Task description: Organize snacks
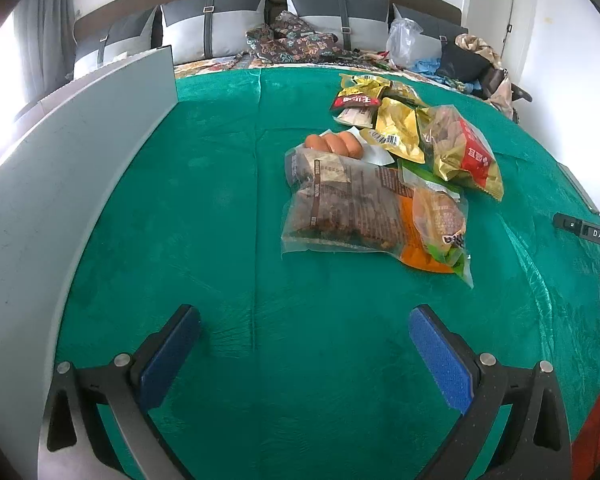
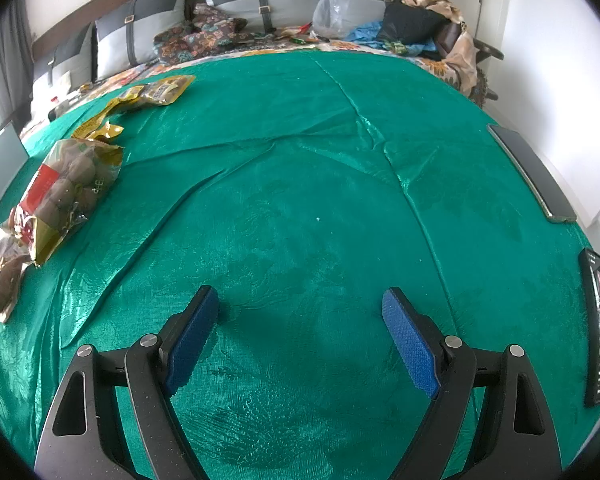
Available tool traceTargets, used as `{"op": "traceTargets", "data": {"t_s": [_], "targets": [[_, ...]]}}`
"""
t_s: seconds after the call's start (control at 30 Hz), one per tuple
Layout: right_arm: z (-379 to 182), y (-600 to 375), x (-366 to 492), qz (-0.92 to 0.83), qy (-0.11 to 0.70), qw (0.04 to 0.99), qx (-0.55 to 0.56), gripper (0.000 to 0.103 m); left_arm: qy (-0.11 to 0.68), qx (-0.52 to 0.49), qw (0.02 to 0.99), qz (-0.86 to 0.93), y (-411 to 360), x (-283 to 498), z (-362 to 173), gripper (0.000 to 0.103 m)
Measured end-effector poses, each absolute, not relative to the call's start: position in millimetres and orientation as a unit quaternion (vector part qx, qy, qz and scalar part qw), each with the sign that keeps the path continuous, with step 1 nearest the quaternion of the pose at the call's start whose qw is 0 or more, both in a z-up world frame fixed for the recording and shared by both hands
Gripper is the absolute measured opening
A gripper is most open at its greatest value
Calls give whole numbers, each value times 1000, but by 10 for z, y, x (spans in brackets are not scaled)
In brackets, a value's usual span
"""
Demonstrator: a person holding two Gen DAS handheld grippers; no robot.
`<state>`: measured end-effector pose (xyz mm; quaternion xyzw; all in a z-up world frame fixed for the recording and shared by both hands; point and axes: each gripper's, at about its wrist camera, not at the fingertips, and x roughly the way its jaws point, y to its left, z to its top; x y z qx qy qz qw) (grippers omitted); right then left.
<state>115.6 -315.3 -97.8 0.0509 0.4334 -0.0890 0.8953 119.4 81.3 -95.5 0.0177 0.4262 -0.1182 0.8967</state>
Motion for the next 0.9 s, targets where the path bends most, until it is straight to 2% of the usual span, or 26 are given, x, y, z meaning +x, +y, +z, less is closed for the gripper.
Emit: {"op": "traceTargets", "data": {"t_s": [0.9], "targets": [[-978,-3156,1154,-89,434,895,51,87,426,-52,893,-134,957,1190,-936,103]]}}
